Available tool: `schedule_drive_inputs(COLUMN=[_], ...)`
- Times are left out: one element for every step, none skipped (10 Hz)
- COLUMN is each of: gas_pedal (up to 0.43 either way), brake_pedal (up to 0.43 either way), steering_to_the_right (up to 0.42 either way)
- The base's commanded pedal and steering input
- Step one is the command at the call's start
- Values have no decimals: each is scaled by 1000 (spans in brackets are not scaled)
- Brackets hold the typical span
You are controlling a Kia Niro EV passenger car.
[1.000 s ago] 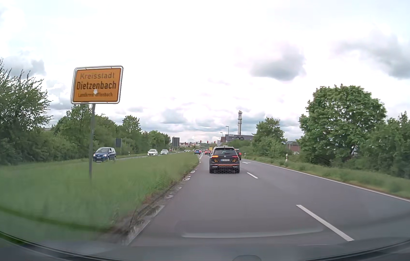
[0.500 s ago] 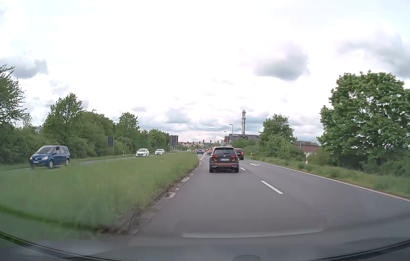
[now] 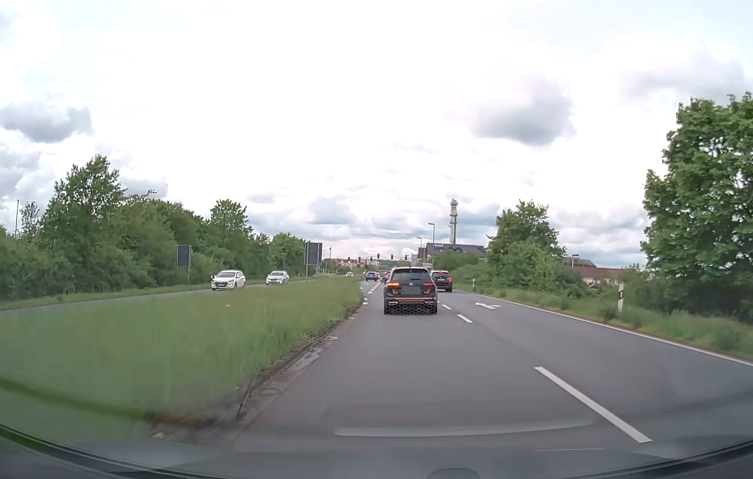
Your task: Follow the waypoints while adhering to traffic rules and regulations
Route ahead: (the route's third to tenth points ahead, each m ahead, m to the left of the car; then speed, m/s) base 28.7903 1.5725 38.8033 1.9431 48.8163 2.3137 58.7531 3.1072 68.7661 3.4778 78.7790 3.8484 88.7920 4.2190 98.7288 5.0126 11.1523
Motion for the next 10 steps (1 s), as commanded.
schedule_drive_inputs(gas_pedal=[20,0,0,0,0,0,0,0,0,0], brake_pedal=[0,0,0,0,0,0,0,0,0,0], steering_to_the_right=[-10,-10,-10,-10,-10,-10,-10,-10,-10,-10])
